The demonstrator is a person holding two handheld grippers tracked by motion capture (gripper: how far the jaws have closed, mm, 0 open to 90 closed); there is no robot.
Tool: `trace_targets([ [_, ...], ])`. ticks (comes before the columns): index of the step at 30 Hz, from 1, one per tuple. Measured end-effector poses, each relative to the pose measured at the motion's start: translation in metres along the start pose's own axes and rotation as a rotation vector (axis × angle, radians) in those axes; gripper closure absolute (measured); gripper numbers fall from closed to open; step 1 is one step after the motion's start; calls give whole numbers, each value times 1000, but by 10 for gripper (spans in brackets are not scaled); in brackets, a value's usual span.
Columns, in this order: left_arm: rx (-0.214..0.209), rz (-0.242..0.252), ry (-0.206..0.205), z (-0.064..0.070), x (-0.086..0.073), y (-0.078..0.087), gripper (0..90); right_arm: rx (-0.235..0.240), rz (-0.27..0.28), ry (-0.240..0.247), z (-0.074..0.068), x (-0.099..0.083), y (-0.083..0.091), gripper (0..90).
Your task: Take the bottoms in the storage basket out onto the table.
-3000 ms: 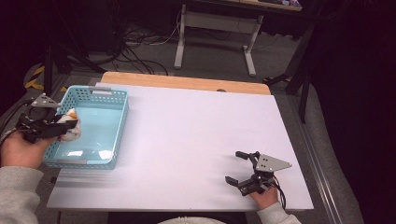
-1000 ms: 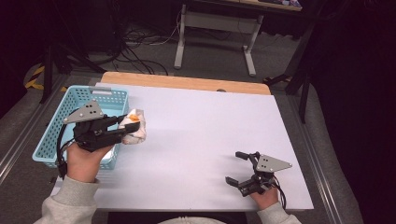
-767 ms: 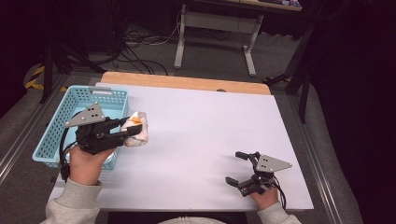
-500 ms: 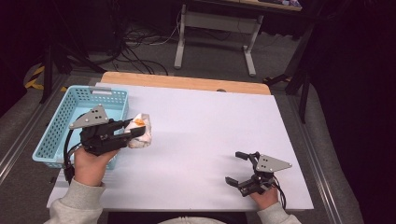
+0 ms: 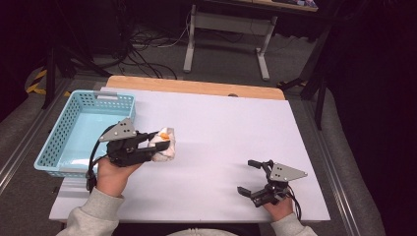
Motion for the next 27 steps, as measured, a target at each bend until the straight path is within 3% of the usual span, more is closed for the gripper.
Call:
trace_targets([
  [8,-37,-3,3,2,-8,-24,594,0,-1,-1,0,0,0,6],
  [13,-39,-32,-18,1,-15,-41,593,1,-1,-2,0,0,0,6],
  [27,-106,-53,-4,9,-25,-81,587,4,-1,-6,0,0,0,6],
])
Point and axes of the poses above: each handheld gripper's, and its own axes: y roughly backward along the jaws, x roughly out of its top, z roughly to its right, the point moved 9 cm from there along -y, roughly forward along the jaws, and after that the axes turned 7 degrees about -x, right-handed, at the moved point
